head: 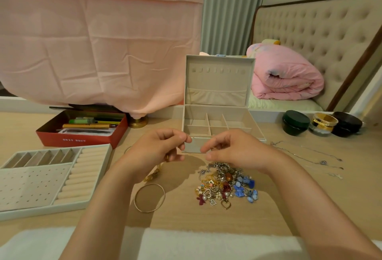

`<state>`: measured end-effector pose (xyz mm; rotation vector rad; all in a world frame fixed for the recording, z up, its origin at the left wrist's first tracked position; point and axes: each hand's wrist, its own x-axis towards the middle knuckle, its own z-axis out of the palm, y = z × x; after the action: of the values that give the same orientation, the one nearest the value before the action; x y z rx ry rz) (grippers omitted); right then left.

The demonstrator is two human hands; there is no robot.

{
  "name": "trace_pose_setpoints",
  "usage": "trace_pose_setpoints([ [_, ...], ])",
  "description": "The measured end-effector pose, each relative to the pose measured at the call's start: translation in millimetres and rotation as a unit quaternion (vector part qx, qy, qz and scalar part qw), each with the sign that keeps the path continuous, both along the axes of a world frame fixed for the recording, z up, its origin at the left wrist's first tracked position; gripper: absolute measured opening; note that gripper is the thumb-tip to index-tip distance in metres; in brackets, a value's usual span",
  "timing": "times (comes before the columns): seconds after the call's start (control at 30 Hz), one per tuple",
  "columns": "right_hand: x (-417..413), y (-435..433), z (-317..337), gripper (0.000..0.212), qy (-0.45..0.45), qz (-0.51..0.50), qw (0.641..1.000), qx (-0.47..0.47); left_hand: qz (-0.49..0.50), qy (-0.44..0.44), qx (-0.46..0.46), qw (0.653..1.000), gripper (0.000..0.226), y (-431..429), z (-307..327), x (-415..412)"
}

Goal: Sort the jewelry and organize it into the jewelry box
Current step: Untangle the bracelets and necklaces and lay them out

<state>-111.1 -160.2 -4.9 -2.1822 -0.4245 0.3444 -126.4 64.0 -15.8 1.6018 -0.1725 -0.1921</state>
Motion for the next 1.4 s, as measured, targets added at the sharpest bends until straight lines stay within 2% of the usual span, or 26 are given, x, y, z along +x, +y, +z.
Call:
trace_pose_setpoints([
  [0.13, 0, -1, -4, 0.010, -0.016, 0.018, 0.986, -0.167, 0.020, -0.063, 0.188, 0.980, 0.015, 2, -4, 1],
  [0.23, -8, -7, 2, 0.011, -0.003, 0.022, 0.981, -0.195, -0.011, -0.080, 0.301, 0.950, 0.013, -4, -8, 0],
  [0.4, -31, -48, 29, 0.011, 0.019, -0.021, 0.994, -0.108, -0.087, -0.091, 0.299, 0.946, 0.014, -30, -5, -4],
  [0.53, -42, -97, 32, 0.009, 0.018, -0.081, 0.995, -0.062, -0.111, -0.111, 0.284, 0.946, 0.022, -73, 3, -4],
  [0.87, -68, -213, 13, 0.007, -0.037, -0.249, 0.964, 0.080, -0.172, -0.179, 0.343, 0.906, 0.018, -207, 35, 6],
  [1.1, -81, -267, -20, 0.015, -0.008, -0.307, 0.948, 0.084, -0.193, -0.207, 0.410, 0.867, 0.019, -269, 12, 28],
  [1.27, -77, -288, -48, 0.012, 0.020, -0.328, 0.944, -0.033, -0.211, -0.201, 0.471, 0.833, 0.016, -288, -21, 33],
  [1.4, -75, -293, -48, 0.014, -0.009, -0.329, 0.936, -0.129, -0.229, -0.222, 0.490, 0.811, 0.017, -298, -31, 35],
])
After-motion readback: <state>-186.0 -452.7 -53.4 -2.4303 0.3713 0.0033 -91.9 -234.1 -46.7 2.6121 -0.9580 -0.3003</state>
